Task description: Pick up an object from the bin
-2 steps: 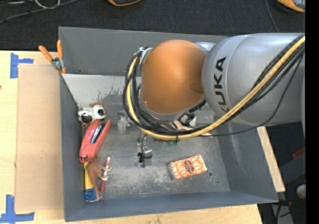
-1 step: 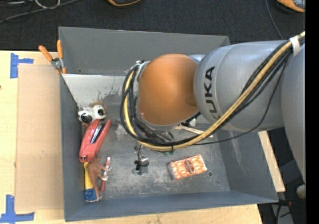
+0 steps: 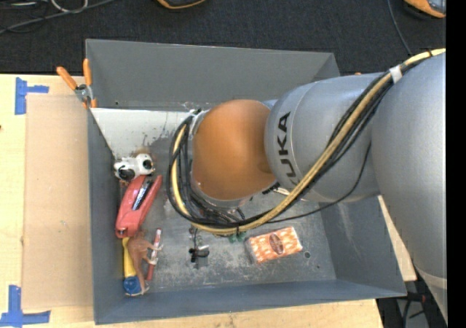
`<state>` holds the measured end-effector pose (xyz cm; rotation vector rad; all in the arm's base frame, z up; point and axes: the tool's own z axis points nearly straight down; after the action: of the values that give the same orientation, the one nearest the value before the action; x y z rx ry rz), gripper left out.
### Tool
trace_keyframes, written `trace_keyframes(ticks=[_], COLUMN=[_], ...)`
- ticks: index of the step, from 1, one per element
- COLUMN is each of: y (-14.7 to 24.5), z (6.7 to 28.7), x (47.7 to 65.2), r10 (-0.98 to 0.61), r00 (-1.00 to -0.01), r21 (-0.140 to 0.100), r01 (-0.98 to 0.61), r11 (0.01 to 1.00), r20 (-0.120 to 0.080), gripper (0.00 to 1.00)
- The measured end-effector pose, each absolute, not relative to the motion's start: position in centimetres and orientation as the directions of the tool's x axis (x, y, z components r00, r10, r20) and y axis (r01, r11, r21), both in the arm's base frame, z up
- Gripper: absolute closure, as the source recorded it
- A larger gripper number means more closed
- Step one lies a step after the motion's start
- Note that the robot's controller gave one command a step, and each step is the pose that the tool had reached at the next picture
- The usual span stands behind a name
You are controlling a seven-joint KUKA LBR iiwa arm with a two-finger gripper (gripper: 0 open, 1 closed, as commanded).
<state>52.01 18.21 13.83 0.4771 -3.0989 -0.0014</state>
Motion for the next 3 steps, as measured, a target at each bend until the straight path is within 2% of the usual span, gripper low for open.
trace_keyframes(ticks=[1,2,3], y=[18.2,12.5,12.0], z=[16.8,15.0,18.1], x=[50.7,51.2,50.8], r10=[-0.257,-0.246,-0.207], r00=[-0.966,-0.969,-0.978], r21=[0.003,0.003,0.003], r01=[-0.257,-0.246,-0.207], r11=[0.966,0.969,0.978], r20=[0.004,0.005,0.003], gripper=[0.0,0.0,0.0])
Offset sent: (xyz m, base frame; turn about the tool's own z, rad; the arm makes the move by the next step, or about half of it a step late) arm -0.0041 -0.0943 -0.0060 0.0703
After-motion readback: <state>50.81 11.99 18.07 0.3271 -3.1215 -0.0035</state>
